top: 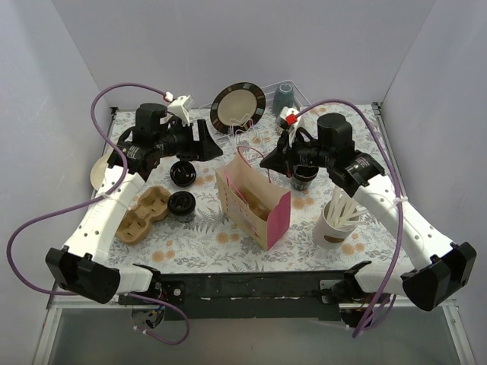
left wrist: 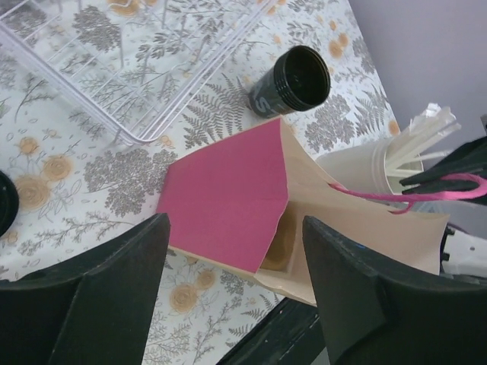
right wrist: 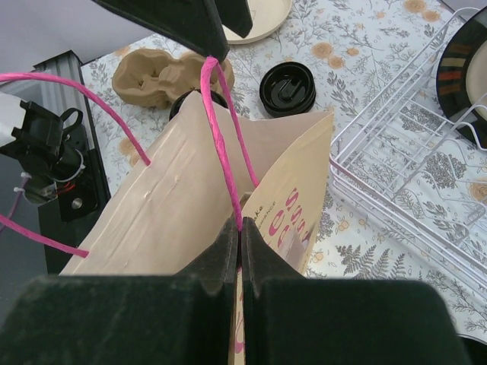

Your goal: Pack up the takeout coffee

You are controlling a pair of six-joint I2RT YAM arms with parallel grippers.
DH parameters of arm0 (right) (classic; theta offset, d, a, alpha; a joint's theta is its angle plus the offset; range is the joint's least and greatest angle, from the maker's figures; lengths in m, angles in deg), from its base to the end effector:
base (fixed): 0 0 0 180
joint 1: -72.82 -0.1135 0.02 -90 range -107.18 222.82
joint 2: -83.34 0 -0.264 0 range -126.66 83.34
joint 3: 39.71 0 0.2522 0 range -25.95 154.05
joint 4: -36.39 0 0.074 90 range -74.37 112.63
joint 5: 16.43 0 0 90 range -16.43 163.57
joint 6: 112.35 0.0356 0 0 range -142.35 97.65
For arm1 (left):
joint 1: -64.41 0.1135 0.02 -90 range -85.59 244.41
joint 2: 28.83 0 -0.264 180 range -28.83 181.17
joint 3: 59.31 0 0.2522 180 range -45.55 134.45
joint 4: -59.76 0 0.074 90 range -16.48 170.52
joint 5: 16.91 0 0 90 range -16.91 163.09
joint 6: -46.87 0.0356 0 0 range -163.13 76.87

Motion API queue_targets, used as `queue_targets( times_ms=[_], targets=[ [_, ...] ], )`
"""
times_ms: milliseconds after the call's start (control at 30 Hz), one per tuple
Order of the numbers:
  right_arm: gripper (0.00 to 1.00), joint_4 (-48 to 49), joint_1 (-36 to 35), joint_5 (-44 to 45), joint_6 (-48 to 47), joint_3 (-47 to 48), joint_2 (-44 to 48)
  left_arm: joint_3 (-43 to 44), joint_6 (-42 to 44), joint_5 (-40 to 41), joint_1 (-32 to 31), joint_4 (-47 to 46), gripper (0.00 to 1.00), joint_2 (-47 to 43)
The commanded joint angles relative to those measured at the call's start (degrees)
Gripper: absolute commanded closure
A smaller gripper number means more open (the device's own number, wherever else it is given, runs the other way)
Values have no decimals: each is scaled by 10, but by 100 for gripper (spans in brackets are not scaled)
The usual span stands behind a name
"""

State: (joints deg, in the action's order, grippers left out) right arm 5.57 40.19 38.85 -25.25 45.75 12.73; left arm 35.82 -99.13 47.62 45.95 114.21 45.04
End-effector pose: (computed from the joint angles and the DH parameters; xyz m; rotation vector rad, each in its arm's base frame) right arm 0.2210 0.1656 0.3988 -0.9785 1.6267 0.9157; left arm 0.2517 -0.1002 0.4005 -0.4808 2.3011 -1.1834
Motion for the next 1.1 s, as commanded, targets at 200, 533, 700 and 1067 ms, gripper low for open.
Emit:
queue_targets(
  times_ms=[200, 533, 700, 1067],
  targets=[
    [99, 0, 1, -1, -11, 48, -26, -20, 61, -74, -26, -32, 29, 18],
    [96, -8, 1, 18, -11, 70, -45, -7, 85, -15, -74, -26, 53, 59],
    [61, -128, 1, 201, 134, 182, -73, -12, -2, 34, -85, 5, 99, 20],
    [50, -450, 1, 271, 325, 339, -81, -73, -194, 136, -121, 9, 100, -72]
  ],
)
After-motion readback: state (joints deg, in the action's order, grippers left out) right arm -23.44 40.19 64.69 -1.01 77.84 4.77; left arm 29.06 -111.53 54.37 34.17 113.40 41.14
